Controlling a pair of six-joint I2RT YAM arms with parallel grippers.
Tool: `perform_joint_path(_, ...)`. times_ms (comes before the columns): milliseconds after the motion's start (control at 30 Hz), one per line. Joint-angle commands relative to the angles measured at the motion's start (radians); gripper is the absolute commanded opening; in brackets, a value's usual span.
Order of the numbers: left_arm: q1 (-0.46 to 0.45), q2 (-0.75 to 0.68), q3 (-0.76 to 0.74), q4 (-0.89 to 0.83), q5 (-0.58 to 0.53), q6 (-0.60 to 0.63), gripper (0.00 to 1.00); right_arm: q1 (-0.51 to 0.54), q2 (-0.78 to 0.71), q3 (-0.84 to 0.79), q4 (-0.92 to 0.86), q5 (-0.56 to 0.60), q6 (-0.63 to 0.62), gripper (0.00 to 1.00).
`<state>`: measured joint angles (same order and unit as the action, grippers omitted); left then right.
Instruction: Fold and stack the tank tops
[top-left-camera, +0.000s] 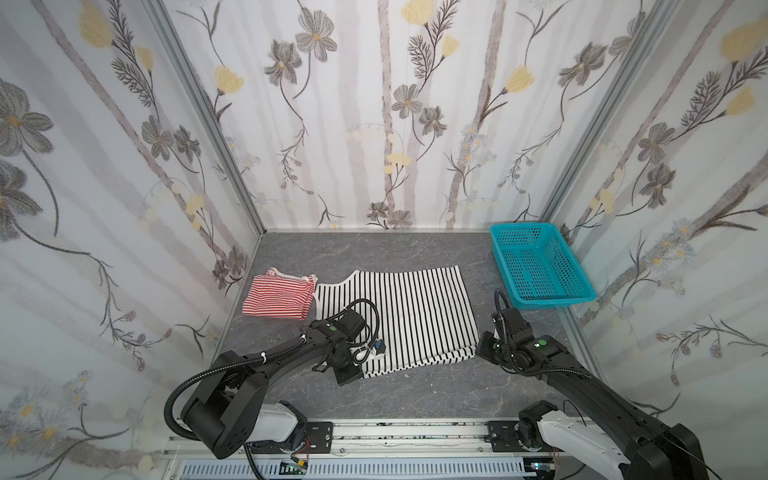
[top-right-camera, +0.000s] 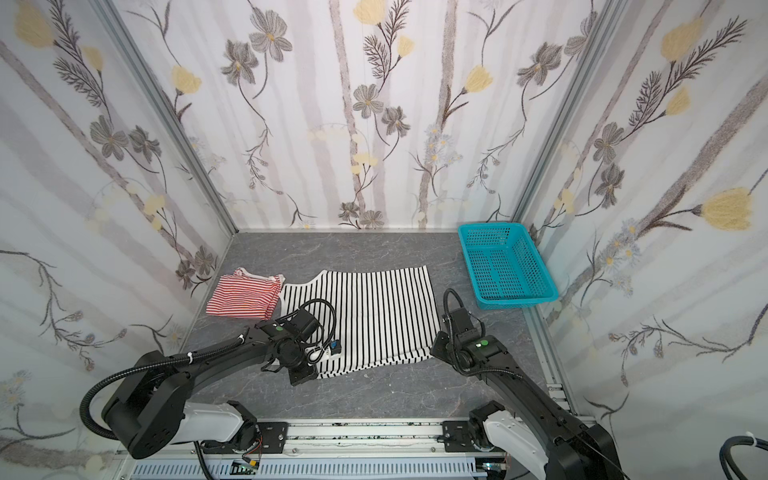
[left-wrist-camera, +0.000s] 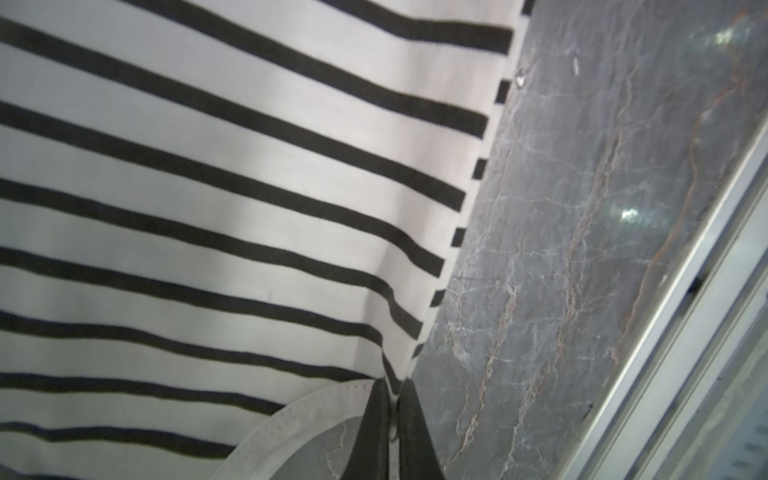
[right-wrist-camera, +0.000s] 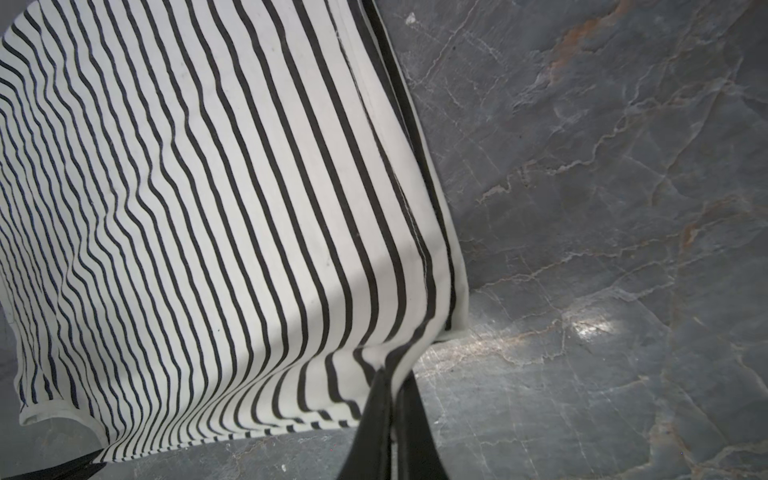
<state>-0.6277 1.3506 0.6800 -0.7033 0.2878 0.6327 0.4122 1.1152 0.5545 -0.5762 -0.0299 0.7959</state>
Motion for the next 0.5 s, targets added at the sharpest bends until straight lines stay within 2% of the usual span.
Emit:
perform_joint_path(0, 0.000, -0.012, 0.027, -0.057, 0.000, 0.028, 0.00, -0.004, -0.008, 0.024, -0.005, 0.012, -0.020, 0.00)
perform_joint_path(233, 0.015, 0.001, 0.082, -0.059, -0.053, 0.071, 0.00, -0.014, 0.012, 0.088, -0.017, 0.008, -0.042, 0.00)
perform_joint_path(467, 0.086, 0.085, 0.201, -0.059, -0.069, 0.125, 0.00, -0.040, 0.108, 0.191, -0.025, 0.018, -0.095, 0.00)
